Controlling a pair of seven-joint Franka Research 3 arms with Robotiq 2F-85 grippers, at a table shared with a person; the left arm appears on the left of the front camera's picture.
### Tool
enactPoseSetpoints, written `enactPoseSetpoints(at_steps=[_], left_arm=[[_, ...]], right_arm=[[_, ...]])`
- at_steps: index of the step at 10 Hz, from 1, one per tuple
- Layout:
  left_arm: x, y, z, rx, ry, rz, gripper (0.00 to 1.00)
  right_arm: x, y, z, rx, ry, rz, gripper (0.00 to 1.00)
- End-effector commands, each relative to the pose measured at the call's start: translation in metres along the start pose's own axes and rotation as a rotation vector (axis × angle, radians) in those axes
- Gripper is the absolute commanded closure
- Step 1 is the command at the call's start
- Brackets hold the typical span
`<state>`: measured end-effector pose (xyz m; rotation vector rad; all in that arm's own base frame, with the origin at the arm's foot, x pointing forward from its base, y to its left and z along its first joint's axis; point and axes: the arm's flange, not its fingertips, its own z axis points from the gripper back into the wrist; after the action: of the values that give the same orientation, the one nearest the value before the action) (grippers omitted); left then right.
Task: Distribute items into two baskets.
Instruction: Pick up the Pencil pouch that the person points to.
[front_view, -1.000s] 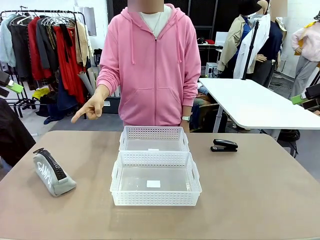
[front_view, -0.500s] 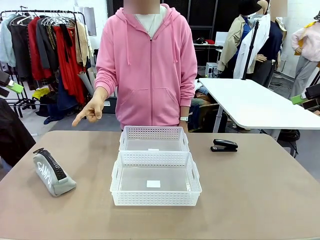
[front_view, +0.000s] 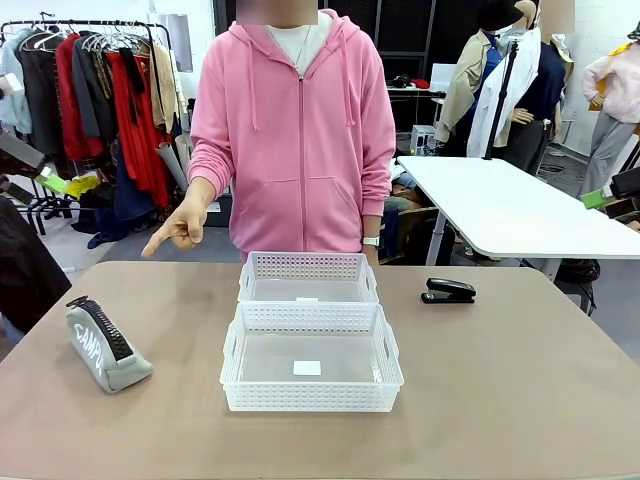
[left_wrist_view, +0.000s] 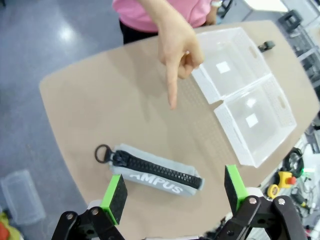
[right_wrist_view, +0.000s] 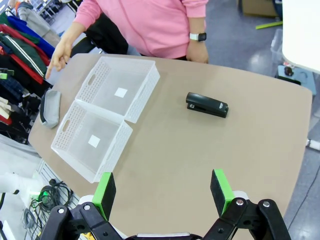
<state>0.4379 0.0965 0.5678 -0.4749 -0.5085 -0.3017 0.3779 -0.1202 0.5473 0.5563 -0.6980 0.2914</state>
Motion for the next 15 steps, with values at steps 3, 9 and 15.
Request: enactPoseSetpoints(at_steps=[3, 9, 15], left_arm=[[0.022, -0.02, -0.005, 0.124, 0.189, 0.175, 0.0], [0.01, -0.043, -0.048, 0.398, 0.274, 0.568, 0.0], [0.009, -0.029, -0.116, 0.467, 0.296, 0.894, 0.0]], right_arm=[[0.001, 0.0, 0.0, 0.004, -0.002, 0.003, 0.0], [0.001, 0.0, 0.0, 0.004, -0.002, 0.003, 0.0], [0.001, 0.0, 0.0, 0.004, -0.002, 0.003, 0.0]])
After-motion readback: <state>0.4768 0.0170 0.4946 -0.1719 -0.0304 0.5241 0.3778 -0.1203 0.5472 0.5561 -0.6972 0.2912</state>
